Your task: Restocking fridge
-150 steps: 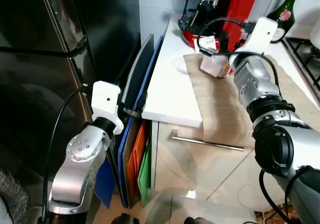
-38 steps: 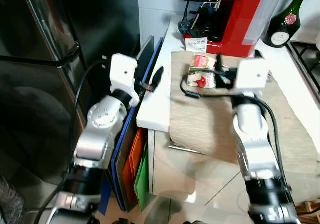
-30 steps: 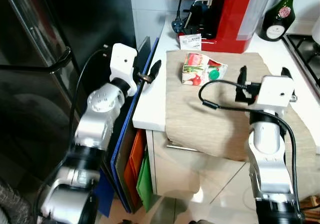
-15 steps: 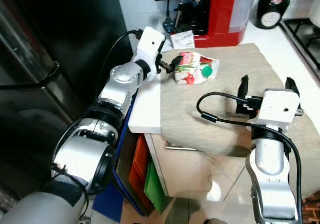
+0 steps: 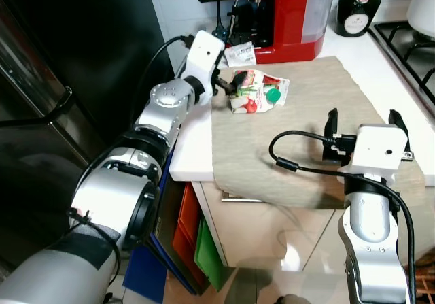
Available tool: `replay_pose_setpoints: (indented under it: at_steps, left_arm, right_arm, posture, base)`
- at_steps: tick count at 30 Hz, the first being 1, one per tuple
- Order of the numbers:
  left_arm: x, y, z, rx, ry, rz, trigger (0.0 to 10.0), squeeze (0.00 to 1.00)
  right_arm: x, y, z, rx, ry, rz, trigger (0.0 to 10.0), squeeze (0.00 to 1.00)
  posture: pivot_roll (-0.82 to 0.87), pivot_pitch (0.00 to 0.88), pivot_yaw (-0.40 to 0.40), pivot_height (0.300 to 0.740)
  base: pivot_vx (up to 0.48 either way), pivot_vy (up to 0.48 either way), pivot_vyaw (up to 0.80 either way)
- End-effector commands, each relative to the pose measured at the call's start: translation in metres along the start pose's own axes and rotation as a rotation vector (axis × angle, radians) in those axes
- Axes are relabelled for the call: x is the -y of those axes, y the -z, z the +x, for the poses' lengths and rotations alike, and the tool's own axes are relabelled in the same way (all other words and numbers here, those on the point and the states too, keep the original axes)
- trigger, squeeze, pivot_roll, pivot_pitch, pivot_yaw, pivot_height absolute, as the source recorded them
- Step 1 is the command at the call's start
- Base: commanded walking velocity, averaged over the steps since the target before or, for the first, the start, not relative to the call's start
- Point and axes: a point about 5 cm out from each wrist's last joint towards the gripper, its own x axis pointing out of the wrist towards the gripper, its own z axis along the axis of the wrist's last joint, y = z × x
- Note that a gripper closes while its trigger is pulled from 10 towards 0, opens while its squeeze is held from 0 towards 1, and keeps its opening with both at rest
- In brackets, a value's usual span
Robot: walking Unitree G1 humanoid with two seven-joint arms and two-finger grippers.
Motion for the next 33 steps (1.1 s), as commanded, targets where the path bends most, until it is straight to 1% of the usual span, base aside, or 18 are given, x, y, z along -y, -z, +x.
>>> replay_pose_setpoints:
  at_steps: [1, 5, 10, 13, 14, 15, 16, 20, 25, 33]
  left_arm:
    - [-0.017, 0.001, -0.006, -0.026, -0.072, -0.013, 10.0, 0.0]
    - [-0.023, 0.007, -0.009, -0.057, -0.109, -0.038, 10.0, 0.0]
    - [-0.025, 0.011, -0.011, -0.076, -0.125, -0.052, 10.0, 0.0]
    - [-0.026, 0.009, -0.011, -0.069, -0.134, -0.04, 10.0, 0.0]
    - [-0.027, 0.003, -0.01, -0.039, -0.135, -0.006, 10.0, 0.0]
    - [-0.027, 0.003, -0.01, -0.039, -0.135, -0.006, 10.0, 0.0]
    - [-0.028, -0.002, -0.01, -0.02, -0.139, 0.024, 10.0, 0.0]
    - [-0.027, -0.004, -0.008, -0.021, -0.141, 0.058, 10.0, 0.0]
    - [-0.026, -0.008, -0.007, -0.013, -0.131, 0.073, 10.0, 0.0]
    - [-0.018, -0.009, -0.003, -0.009, -0.091, 0.074, 10.0, 0.0]
  right_arm:
    - [-0.005, -0.002, 0.0, -0.001, -0.03, 0.016, 10.0, 0.0]
    - [-0.006, -0.002, 0.0, -0.007, -0.036, 0.016, 10.0, 0.0]
    - [-0.007, -0.001, 0.0, -0.012, -0.038, 0.016, 10.0, 0.0]
    - [-0.007, 0.0, 0.001, -0.014, -0.04, 0.016, 10.0, 0.0]
    - [-0.008, 0.0, 0.001, -0.014, -0.042, 0.017, 10.0, 0.0]
    - [-0.008, 0.0, 0.001, -0.014, -0.042, 0.017, 10.0, 0.0]
    - [-0.009, 0.0, 0.001, -0.013, -0.046, 0.018, 10.0, 0.0]
    - [-0.01, -0.001, 0.002, -0.007, -0.05, 0.02, 10.0, 0.0]
    - [-0.011, -0.004, 0.002, 0.01, -0.062, 0.027, 10.0, 0.0]
    - [-0.013, -0.006, 0.0, 0.018, -0.074, 0.039, 10.0, 0.0]
  posture:
    - [-0.22, 0.0, 0.163, 0.74]
    - [-0.22, 0.0, 0.163, 0.74]
    - [-0.21, 0.0, 0.166, 0.74]
    - [-0.21, 0.0, 0.165, 0.74]
    - [-0.21, 0.0, 0.161, 0.74]
    - [-0.21, 0.0, 0.161, 0.74]
    - [-0.2, 0.0, 0.159, 0.74]
    - [-0.2, 0.0, 0.155, 0.74]
    - [-0.21, 0.0, 0.158, 0.74]
    - [-0.21, 0.0, 0.154, 0.74]
  base:
    - [0.0, 0.0, 0.0]
    - [0.0, 0.0, 0.0]
    - [0.0, 0.0, 0.0]
    - [0.0, 0.0, 0.0]
    - [0.0, 0.0, 0.0]
    - [0.0, 0.0, 0.0]
    - [0.0, 0.0, 0.0]
    - [0.0, 0.0, 0.0]
    - [0.0, 0.0, 0.0]
    - [0.0, 0.0, 0.0]
